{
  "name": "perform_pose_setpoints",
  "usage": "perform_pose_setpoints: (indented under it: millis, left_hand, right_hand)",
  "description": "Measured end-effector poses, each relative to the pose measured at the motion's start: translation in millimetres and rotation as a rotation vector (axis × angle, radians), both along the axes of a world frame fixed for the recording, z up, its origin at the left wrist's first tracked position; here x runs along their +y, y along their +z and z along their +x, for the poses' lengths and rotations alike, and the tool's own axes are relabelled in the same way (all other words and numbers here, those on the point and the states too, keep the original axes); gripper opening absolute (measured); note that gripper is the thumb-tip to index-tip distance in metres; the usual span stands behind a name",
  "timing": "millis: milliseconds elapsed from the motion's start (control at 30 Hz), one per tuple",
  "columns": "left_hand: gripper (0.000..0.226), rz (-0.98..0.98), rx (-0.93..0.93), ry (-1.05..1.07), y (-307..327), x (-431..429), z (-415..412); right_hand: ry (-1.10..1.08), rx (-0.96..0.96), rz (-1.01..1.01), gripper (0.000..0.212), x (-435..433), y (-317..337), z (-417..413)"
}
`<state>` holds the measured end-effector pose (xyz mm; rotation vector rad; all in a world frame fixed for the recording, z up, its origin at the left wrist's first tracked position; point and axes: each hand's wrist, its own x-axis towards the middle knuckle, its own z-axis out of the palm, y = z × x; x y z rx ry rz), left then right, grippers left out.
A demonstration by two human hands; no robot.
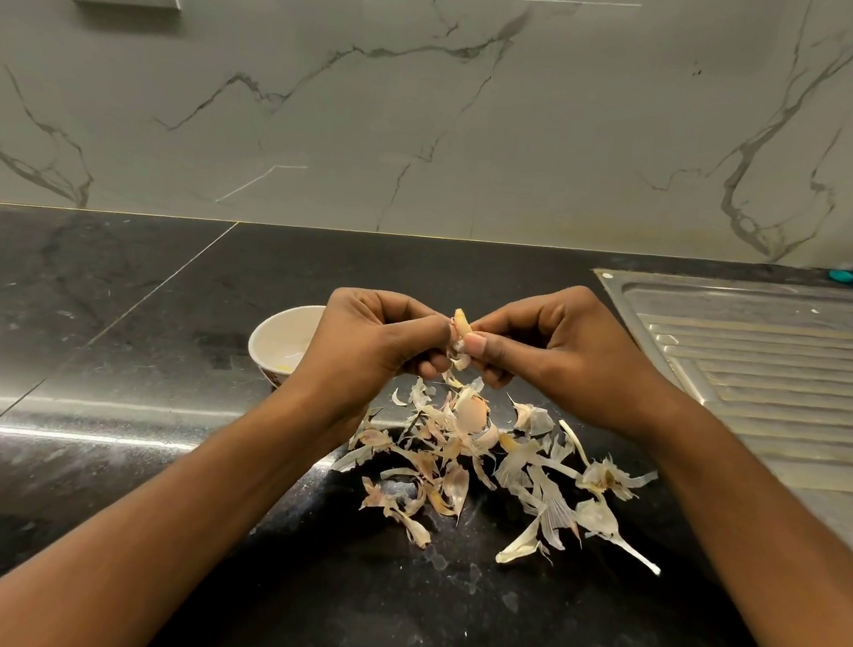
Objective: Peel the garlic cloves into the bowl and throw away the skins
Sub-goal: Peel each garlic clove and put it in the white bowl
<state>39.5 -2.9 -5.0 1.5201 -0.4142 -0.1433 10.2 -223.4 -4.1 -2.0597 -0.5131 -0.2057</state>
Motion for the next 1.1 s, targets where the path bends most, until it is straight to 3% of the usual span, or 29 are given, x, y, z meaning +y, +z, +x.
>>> perform_pose_setpoints:
  millis: [367, 1100]
  left_hand:
    - [0.016, 0.001, 0.015, 0.006, -0.4, 0.6, 0.7]
    - [0.007, 0.004, 0.009, 0.076, -1.1, 2.6, 4.5]
  right_hand:
    - [0.062, 0.141, 0.044, 0.021, 0.1, 2.3, 1.3]
    - [-0.116, 0.021, 0.098, 0.019, -9.0, 5.4, 2.9]
